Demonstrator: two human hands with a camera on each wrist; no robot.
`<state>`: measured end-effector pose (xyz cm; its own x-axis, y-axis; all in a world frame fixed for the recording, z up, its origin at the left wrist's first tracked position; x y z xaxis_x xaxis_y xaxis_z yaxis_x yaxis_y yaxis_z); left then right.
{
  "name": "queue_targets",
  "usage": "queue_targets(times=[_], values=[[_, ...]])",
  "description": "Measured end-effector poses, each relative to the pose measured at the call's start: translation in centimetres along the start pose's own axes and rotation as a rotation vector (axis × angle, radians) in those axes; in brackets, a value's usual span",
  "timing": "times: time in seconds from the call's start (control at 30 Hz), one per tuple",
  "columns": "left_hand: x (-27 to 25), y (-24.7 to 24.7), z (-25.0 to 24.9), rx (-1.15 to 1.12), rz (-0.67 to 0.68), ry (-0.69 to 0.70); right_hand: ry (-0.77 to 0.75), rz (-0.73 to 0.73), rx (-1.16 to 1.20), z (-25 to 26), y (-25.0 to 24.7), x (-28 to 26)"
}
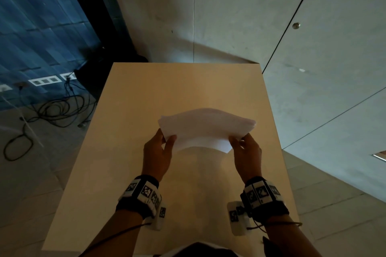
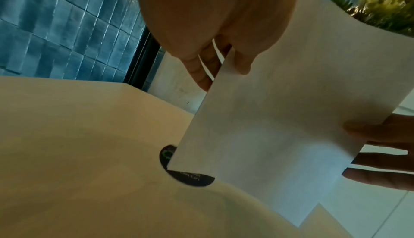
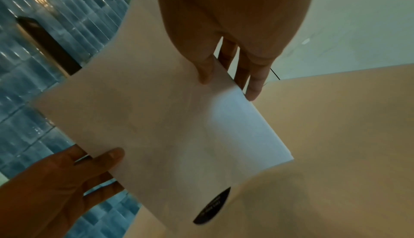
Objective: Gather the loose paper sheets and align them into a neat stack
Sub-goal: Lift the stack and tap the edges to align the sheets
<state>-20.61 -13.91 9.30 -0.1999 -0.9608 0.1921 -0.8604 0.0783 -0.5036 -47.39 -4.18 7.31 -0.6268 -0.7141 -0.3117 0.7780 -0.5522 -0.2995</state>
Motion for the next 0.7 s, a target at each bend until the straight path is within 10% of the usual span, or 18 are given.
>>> queue_targets(times=[0.7], values=[[-2.9, 1.9, 2.9, 0.07, 0.151, -0.052, 0.031, 0.017, -0.151, -4.4, 0.4, -0.7]])
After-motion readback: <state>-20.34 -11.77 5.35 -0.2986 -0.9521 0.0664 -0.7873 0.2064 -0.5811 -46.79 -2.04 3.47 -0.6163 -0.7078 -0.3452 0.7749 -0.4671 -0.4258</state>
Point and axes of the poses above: each hand's wrist, its own x-axis towards the middle knuckle, its own y-axis out of the palm, z = x × y, the point moved 9 cm from there along x, towards the middle knuckle, and after that the axes turned 9 degrees about y, right-handed, at the moved point
